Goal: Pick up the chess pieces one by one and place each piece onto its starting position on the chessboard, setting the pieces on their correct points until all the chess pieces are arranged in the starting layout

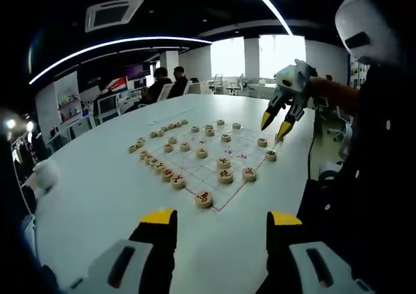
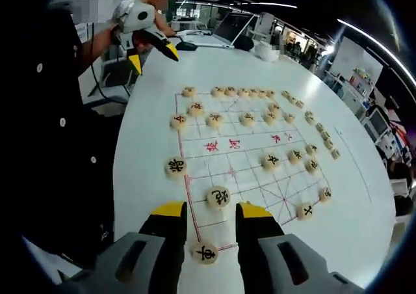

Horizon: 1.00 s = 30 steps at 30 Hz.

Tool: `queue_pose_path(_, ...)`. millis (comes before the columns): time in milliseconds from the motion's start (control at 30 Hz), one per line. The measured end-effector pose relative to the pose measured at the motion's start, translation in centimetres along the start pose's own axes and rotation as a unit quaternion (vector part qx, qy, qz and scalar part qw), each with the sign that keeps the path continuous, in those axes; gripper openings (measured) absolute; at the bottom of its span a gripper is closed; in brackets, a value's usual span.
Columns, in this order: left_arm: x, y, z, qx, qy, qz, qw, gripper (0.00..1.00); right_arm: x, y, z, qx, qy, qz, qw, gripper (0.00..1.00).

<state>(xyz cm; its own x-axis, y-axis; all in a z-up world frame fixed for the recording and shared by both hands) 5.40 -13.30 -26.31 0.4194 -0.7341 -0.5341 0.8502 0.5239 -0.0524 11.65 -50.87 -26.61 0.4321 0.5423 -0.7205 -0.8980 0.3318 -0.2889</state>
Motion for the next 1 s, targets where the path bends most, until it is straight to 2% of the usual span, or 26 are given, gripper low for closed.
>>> queue_pose_path(167, 0.7, -0.2, 0.6, 0.011, -0.001, -0.015, 0.9998, 0.56, -2.0, 1.0, -1.1, 0.028, -0.024, -0.034, 0.9988, 0.31)
queue_pose_path(367, 1.1, -0.4, 1.0, 0.020, 0.000, -0.024, 0.9995, 0.56, -4.1, 3.0, -2.8, 0.080, -0.042, -0.074, 0.9931, 0.31)
queue_pose_path(600, 1.3, -1.0, 1.2, 0.026, 0.009, -0.034, 0.9990, 0.56, -5.3, 4.4, -3.8, 0.117, -0.057, -0.099, 0.9865, 0.32)
queue_pose_path(800, 1.4, -1.2, 1.3, 0.026, 0.009, -0.035, 0.9990, 0.56, -5.0, 3.8, -2.9, 0.125, -0.072, -0.104, 0.9840, 0.32)
queue_pose_path(1000, 1.1, -1.4, 1.1, 0.022, 0.009, -0.031, 0.9992, 0.56, -3.3, 3.3, -1.3, 0.096, -0.073, -0.075, 0.9898, 0.32)
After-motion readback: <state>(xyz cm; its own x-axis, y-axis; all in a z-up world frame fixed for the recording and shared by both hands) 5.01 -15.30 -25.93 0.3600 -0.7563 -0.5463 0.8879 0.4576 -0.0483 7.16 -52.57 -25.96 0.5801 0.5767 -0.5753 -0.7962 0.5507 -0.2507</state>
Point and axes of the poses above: the point that each gripper's makers call its tool centre point, and the gripper's own axes: x roughly forward along the fingers, y roughly to its left, z roughly out of its top, the point moved 10 cm from there along -x, roughly backward along the fingers, and after that the axes turned 9 degrees about -z, right-handed, at the moved point
